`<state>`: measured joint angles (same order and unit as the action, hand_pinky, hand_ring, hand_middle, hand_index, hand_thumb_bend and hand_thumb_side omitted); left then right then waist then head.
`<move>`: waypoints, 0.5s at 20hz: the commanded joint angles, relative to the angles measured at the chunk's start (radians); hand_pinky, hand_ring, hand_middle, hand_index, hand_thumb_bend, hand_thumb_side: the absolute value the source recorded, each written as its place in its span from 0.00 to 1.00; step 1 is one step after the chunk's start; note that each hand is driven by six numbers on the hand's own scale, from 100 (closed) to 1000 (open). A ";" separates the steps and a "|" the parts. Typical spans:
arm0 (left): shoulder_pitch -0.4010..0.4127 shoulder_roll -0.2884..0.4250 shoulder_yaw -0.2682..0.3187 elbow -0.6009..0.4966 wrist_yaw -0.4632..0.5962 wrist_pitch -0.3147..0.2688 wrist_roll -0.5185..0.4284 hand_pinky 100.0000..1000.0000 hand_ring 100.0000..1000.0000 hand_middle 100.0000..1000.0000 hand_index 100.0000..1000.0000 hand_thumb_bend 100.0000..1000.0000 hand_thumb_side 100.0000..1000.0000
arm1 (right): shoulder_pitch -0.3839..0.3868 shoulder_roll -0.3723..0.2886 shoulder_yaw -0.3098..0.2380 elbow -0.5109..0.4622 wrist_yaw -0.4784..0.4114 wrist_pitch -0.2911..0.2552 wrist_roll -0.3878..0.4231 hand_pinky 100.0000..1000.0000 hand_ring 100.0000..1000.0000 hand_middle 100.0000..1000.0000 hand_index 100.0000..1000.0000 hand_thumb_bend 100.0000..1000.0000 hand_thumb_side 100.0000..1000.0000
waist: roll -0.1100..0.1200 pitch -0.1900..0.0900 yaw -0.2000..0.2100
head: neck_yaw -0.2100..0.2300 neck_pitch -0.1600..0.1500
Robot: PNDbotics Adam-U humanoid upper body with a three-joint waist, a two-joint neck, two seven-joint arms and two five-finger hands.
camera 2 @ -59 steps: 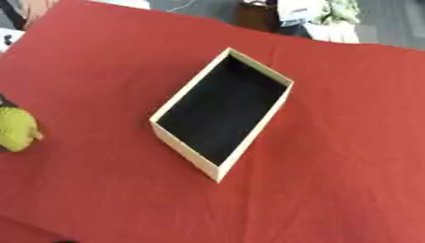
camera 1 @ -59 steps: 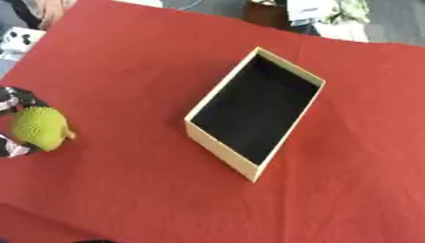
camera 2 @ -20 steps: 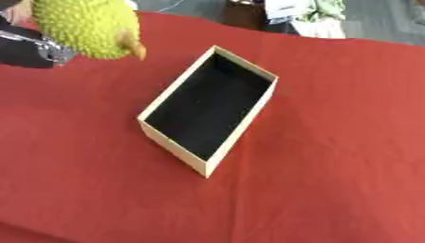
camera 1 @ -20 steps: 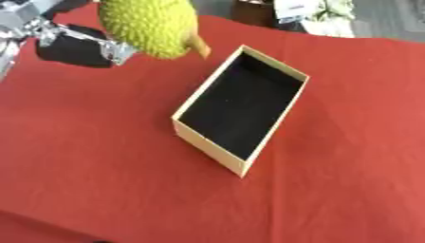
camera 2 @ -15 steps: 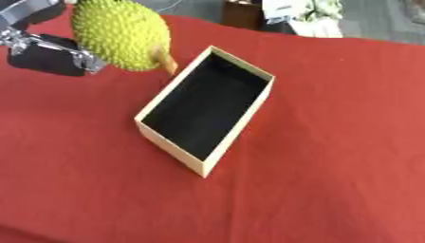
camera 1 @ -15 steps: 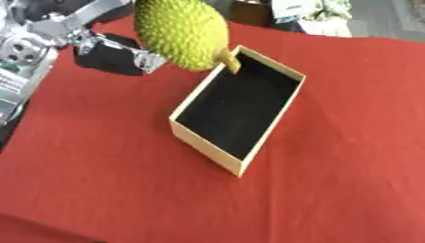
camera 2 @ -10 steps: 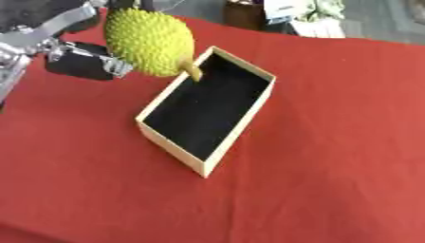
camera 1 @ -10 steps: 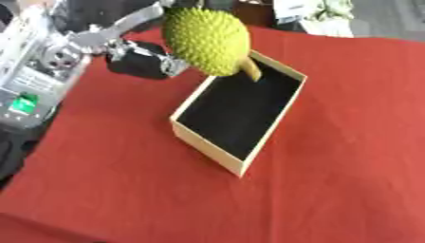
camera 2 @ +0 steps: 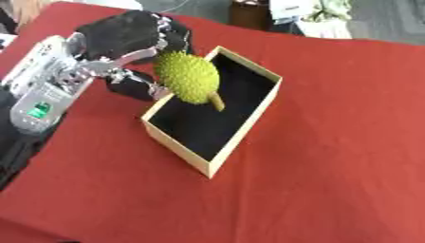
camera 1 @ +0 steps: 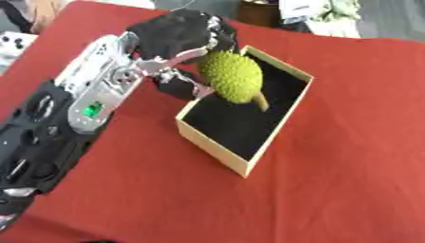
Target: Pick up objects on the table and place them in the box.
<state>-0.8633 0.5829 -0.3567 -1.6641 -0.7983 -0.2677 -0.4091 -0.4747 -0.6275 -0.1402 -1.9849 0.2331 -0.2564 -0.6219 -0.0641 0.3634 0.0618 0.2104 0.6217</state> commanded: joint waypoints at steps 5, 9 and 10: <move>-0.029 -0.019 -0.010 0.020 -0.044 -0.036 0.008 0.36 0.48 0.51 0.65 0.09 0.00 | -0.002 -0.014 -0.007 -0.015 -0.010 0.001 0.003 0.77 0.82 0.81 0.81 0.00 0.85 | 0.003 -0.018 0.001 | -0.015 -0.002; -0.035 -0.019 -0.019 -0.010 -0.098 -0.053 0.023 0.44 0.53 0.57 0.71 0.28 0.00 | -0.002 -0.013 -0.006 -0.015 -0.011 0.001 0.004 0.77 0.82 0.81 0.81 0.00 0.85 | 0.004 -0.018 0.002 | -0.024 -0.001; -0.033 -0.020 -0.025 -0.010 -0.101 -0.064 0.013 0.48 0.56 0.60 0.74 0.30 0.06 | -0.003 -0.012 -0.006 -0.015 -0.012 0.000 0.005 0.77 0.82 0.81 0.81 0.00 0.85 | 0.004 -0.019 0.001 | -0.025 -0.001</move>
<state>-0.8747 0.5550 -0.3843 -1.6527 -0.8864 -0.3218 -0.3979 -0.4666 -0.6204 -0.1402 -1.9849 0.2276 -0.2555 -0.6203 -0.0635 0.3642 0.0629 0.1892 0.6223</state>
